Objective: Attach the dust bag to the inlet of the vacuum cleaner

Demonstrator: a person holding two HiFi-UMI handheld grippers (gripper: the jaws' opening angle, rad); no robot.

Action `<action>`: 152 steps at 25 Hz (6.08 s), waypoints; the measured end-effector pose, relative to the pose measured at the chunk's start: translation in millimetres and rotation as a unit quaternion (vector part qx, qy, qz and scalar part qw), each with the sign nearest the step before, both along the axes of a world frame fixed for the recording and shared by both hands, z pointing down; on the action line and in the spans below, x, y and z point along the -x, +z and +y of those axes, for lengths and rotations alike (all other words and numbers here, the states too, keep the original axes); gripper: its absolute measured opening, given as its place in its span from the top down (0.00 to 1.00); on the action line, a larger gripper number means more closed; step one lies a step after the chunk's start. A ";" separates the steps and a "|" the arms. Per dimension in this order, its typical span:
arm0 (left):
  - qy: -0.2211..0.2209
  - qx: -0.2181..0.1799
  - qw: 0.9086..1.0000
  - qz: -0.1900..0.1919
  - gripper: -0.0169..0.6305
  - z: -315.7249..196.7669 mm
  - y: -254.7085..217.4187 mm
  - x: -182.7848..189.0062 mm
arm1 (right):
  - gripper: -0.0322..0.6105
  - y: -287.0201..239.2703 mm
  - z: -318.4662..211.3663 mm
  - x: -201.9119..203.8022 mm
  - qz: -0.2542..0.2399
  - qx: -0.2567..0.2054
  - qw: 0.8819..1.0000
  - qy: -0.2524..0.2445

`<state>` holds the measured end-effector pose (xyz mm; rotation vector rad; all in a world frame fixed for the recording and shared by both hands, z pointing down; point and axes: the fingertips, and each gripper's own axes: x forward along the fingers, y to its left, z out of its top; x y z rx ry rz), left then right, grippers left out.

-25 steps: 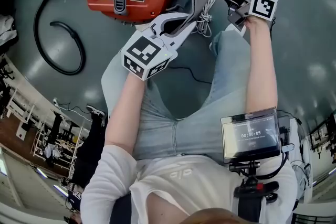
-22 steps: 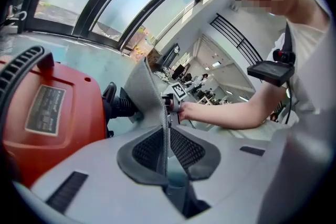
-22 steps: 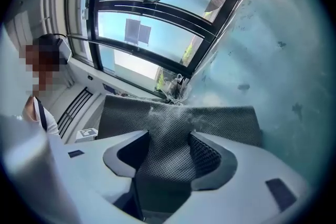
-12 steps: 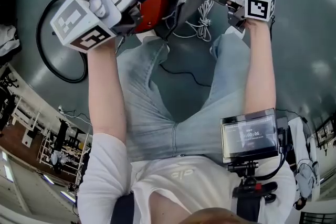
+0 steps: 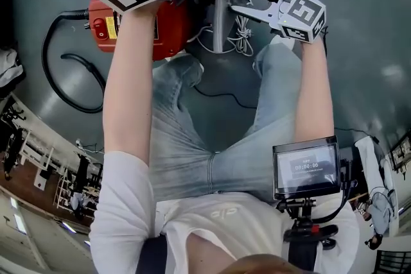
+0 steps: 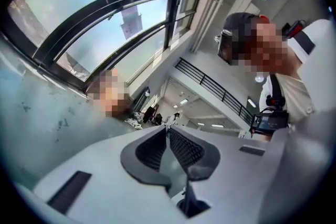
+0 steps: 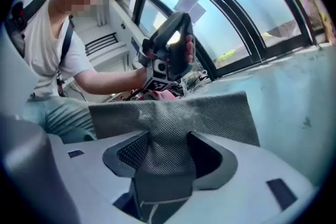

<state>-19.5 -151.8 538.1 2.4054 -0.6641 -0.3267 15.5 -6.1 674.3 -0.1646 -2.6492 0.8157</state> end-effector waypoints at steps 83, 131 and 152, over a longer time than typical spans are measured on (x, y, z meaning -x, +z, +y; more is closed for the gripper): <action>-0.136 0.272 0.893 -0.332 0.97 182.3 72.0 78.7 | 0.56 6.6 4.0 37.1 0.072 -0.152 0.982 -0.091; -0.125 0.315 0.919 -0.203 0.97 196.9 30.5 103.2 | 0.56 -14.8 22.8 73.3 0.285 -0.257 0.889 -0.249; -0.118 0.326 0.920 -0.182 0.97 187.4 57.8 80.1 | 0.56 32.3 9.4 53.8 0.379 -0.227 0.843 -0.308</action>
